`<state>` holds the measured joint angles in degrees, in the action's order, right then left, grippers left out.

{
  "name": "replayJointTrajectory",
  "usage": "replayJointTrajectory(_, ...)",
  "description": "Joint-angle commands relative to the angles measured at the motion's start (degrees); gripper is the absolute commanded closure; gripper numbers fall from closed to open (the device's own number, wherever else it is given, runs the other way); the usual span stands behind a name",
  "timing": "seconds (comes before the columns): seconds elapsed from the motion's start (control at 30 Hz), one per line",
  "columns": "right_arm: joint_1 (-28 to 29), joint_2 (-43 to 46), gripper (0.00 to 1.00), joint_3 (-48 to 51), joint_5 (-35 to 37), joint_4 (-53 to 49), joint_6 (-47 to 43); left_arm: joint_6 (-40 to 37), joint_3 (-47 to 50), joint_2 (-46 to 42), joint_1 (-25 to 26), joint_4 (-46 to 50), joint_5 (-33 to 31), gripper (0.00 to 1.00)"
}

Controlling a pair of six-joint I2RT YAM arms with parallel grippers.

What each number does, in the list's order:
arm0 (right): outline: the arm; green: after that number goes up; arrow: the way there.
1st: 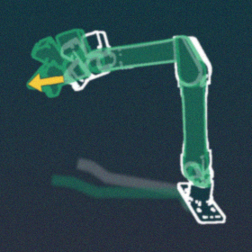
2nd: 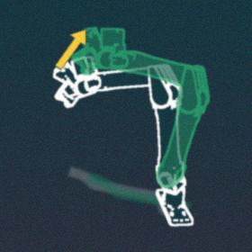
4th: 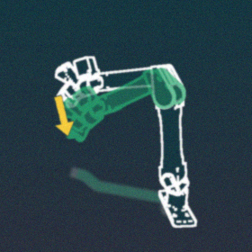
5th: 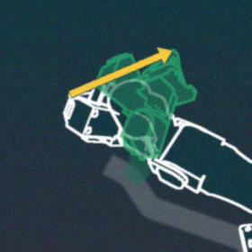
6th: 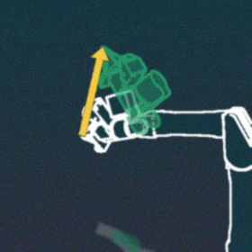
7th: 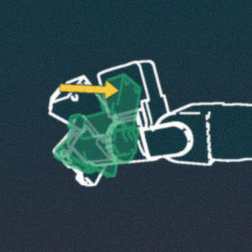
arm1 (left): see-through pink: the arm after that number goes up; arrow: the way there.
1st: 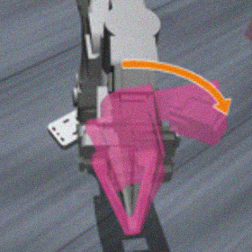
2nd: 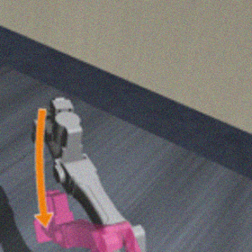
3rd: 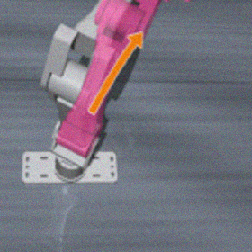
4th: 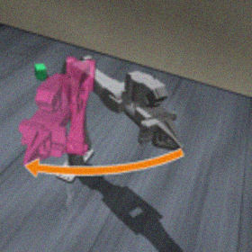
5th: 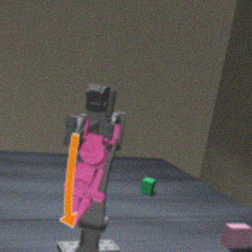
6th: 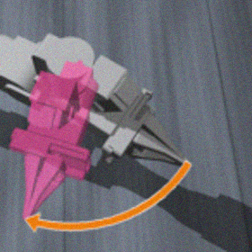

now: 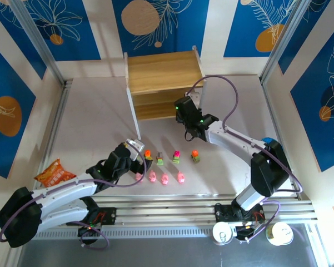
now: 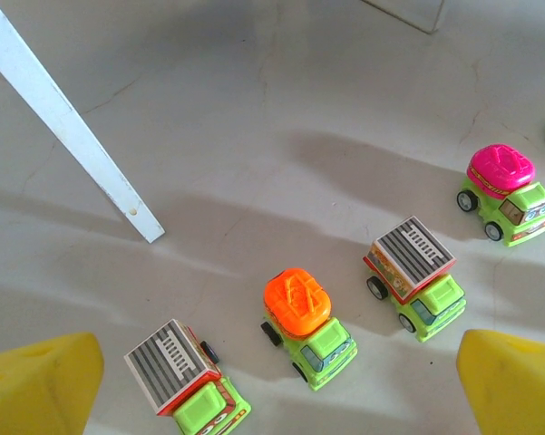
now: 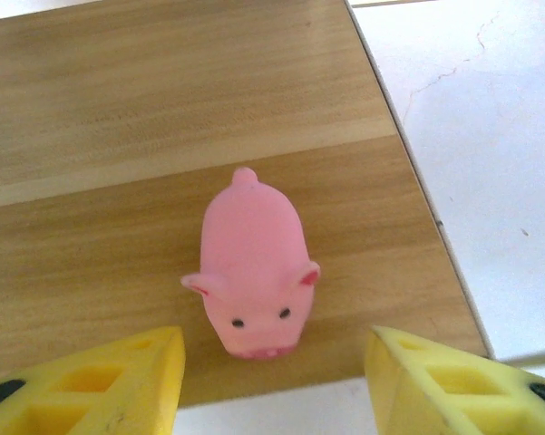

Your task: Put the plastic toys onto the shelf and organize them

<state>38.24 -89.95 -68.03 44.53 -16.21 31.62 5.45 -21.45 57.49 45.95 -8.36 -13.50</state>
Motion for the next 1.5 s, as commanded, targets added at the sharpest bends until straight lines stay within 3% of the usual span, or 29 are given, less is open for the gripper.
replayJointTrajectory(0.0,0.9,3.0,0.44,1.7,0.0,-0.9,0.4,-0.9,-1.9,-0.1,0.5,-1.5,0.1,0.00)
replayJointTrajectory(0.3,4.3,8.6,0.46,6.0,0.4,-3.2,0.8,-0.8,-1.8,-0.6,0.5,-1.2,-1.0,0.00)
replayJointTrajectory(0.57,12.4,15.8,0.50,13.3,3.3,-7.3,4.0,0.0,-1.8,-0.5,0.5,-0.8,-2.1,0.00)
replayJointTrajectory(0.9,26.9,20.6,0.51,20.3,8.3,-18.8,19.7,-2.0,-2.9,1.7,2.8,-1.2,5.7,0.00)
replayJointTrajectory(1.1,33.9,19.4,0.51,21.5,9.4,-25.4,31.1,-4.5,-4.2,3.5,7.8,-1.0,2.8,0.00)
replayJointTrajectory(1.47,42.5,10.9,0.51,22.9,9.0,-28.1,45.7,-4.4,-4.2,3.2,8.5,-0.5,-0.4,0.00)
